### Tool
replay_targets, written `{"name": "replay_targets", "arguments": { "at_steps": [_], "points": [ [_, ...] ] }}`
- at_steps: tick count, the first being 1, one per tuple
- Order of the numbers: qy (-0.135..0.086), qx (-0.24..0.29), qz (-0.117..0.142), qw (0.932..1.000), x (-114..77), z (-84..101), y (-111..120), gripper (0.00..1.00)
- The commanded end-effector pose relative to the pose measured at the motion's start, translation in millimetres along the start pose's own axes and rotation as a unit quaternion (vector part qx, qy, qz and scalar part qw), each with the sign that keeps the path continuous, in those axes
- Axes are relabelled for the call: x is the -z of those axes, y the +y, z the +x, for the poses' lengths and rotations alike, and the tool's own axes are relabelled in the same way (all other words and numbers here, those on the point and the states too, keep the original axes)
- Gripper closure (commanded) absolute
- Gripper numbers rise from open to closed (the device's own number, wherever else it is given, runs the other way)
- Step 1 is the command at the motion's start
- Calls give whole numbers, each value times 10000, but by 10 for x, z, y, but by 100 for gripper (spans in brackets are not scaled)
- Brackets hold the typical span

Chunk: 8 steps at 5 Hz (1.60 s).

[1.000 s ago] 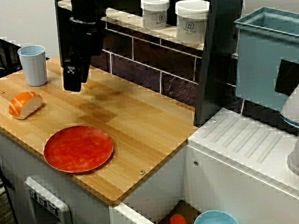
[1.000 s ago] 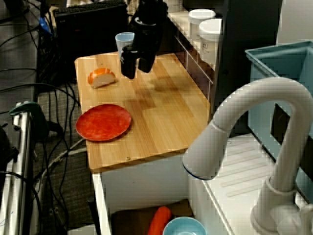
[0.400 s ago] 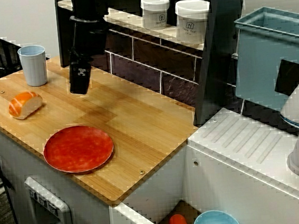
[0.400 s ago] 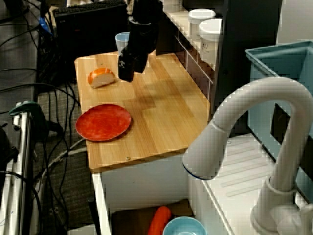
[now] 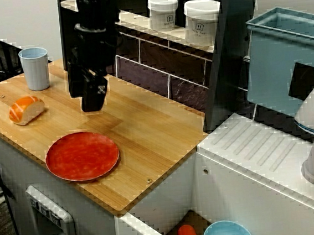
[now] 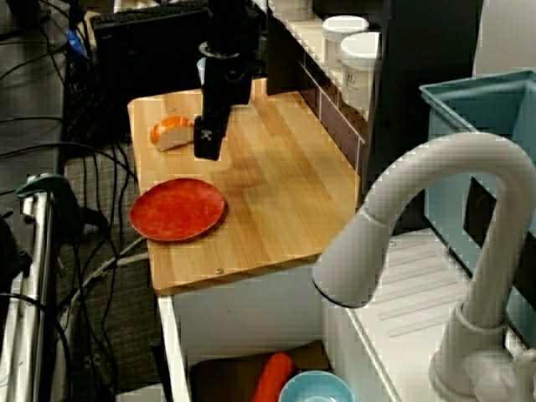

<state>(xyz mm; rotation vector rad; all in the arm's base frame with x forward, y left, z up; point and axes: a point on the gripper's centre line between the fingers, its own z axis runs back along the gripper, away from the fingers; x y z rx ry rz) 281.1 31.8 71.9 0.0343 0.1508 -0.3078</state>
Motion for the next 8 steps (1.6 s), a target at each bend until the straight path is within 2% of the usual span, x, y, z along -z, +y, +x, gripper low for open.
{"name": "replay_targets", "arguments": {
  "at_steps": [1, 3, 5, 6, 7, 8],
  "points": [
    [-460, -672, 418, 9958, -165, -92, -120, 0],
    [-618, -1113, 322, 9913, -205, -204, -17, 0],
    [-602, -1480, 444, 9862, -73, -171, 72, 0],
    [-632, -1707, 518, 9819, -42, -224, 154, 0],
    [-677, -1883, 519, 9784, -21, -337, 302, 0],
    [-692, -1895, 525, 9780, 17, -474, 426, 0]
  ]
}}
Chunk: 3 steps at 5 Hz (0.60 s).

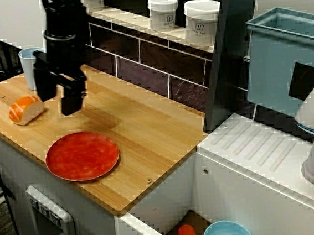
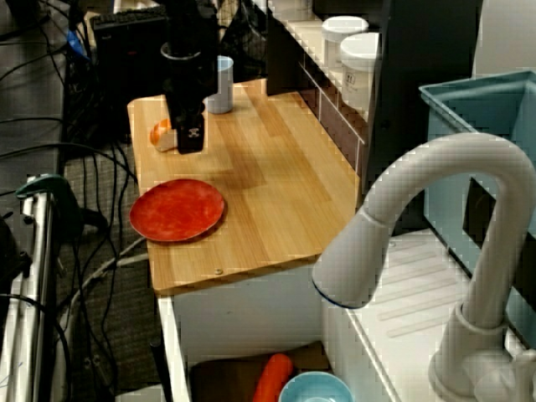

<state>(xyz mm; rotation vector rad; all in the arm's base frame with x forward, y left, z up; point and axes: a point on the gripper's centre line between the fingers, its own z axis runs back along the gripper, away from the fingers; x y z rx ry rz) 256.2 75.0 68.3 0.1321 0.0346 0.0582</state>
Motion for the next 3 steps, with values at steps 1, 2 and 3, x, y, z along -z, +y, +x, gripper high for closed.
{"name": "replay_targets", "arguments": {
  "at_steps": [1, 2, 3],
  "points": [
    [-318, -83, 107, 9994, -31, -148, 220, 0],
    [-299, -60, 75, 9995, 12, -190, 270, 0],
    [-287, -53, 28, 9996, 11, -214, 309, 0]
  ]
}}
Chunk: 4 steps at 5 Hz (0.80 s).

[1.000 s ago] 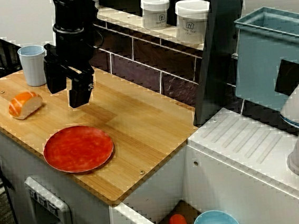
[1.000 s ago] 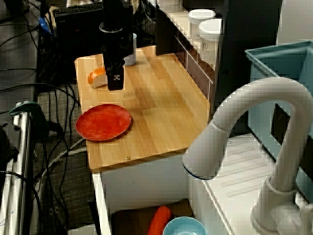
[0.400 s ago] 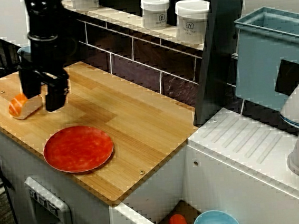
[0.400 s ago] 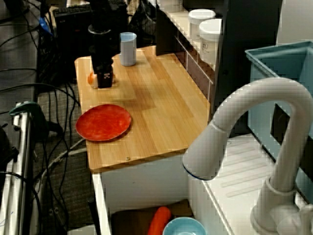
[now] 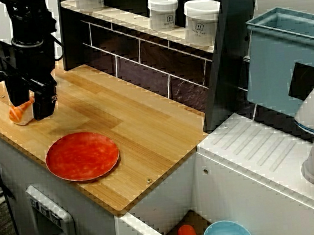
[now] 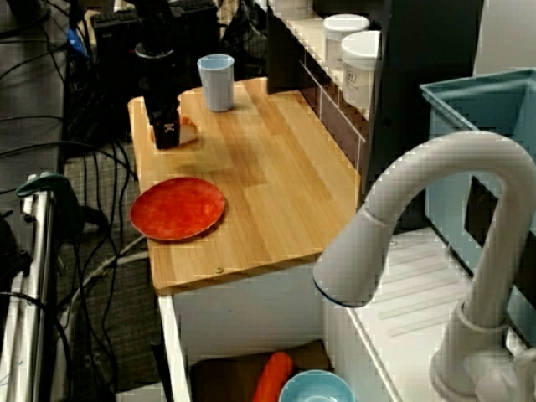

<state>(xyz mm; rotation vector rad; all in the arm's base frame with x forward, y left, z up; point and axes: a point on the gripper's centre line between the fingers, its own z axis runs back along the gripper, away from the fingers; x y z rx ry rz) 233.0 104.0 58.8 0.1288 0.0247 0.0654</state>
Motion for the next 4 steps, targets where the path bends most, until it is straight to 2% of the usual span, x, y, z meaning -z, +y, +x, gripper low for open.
{"name": "replay_targets", "arguments": {
  "at_steps": [1, 4],
  "points": [
    [-275, -111, -12, 9996, -172, 18, 122, 0],
    [-408, -325, -19, 9986, -129, 71, 322, 0]
  ]
}}
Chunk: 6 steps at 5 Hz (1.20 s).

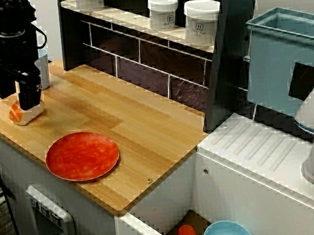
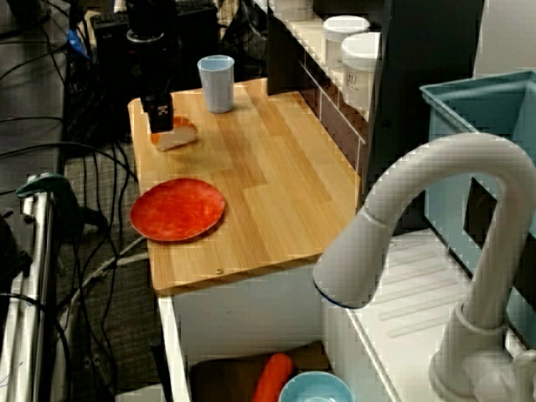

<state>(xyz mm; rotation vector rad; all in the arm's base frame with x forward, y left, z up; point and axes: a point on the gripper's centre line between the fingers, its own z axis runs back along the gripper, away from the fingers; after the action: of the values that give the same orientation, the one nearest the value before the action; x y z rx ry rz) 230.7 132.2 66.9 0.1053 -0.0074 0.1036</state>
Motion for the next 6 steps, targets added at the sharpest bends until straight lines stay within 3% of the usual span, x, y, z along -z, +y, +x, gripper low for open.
{"name": "replay_targets", "arguments": {
  "at_steps": [1, 6],
  "points": [
    [-254, -127, 72, 9996, -26, 108, 19, 0],
    [-36, -111, 39, 9999, 137, 193, -39, 0]
  ]
}}
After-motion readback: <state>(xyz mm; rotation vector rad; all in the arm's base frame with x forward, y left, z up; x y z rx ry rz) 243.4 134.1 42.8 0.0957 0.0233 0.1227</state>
